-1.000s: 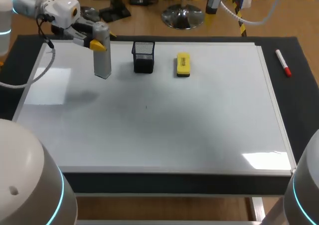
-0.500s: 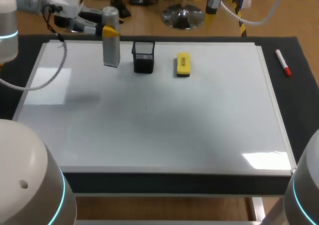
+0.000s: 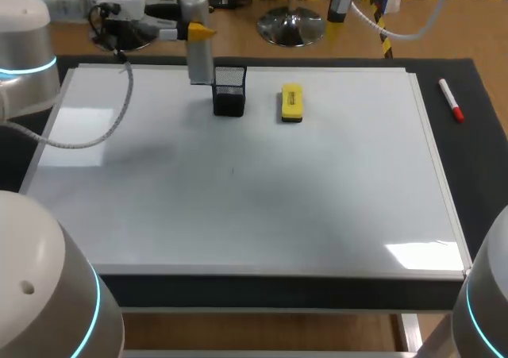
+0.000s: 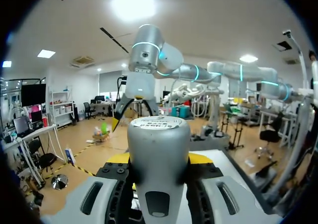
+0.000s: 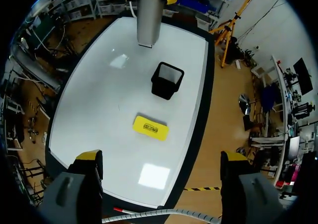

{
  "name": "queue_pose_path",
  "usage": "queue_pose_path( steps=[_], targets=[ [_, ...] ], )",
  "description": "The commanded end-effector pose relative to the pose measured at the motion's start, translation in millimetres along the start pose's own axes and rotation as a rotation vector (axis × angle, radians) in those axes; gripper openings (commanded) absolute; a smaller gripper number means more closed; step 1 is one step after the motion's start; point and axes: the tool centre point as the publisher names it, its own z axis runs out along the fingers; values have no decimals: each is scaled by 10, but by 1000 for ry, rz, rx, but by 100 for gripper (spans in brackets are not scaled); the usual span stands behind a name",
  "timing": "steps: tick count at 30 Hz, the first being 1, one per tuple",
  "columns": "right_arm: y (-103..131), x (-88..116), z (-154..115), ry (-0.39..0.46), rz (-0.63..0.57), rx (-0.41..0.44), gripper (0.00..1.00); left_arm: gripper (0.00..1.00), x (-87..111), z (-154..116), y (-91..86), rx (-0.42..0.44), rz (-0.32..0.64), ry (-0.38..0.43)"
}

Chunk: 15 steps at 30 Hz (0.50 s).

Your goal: Pick up the inspection probe, press it on each red-marked spot on the whiteboard one by one, put down the probe, pick up the eraser, and wipe off all the red marks.

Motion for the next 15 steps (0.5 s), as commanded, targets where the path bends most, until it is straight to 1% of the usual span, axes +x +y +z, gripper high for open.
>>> queue_pose_path(
  steps=[1, 5, 8, 15],
  targets=[
    [-6, 1, -12, 2, -1, 2, 100, 0, -133, 145, -4, 8, 19, 47],
    [-6, 1, -12, 2, -1, 2, 100, 0, -224, 240, 33, 19, 50, 107],
    [-6, 1, -12, 2, -1, 2, 100, 0, -313, 264, 76, 32, 44, 109],
    [-6, 1, -12, 2, -1, 2, 100, 0, -421, 337, 193, 42, 68, 122]
  ],
)
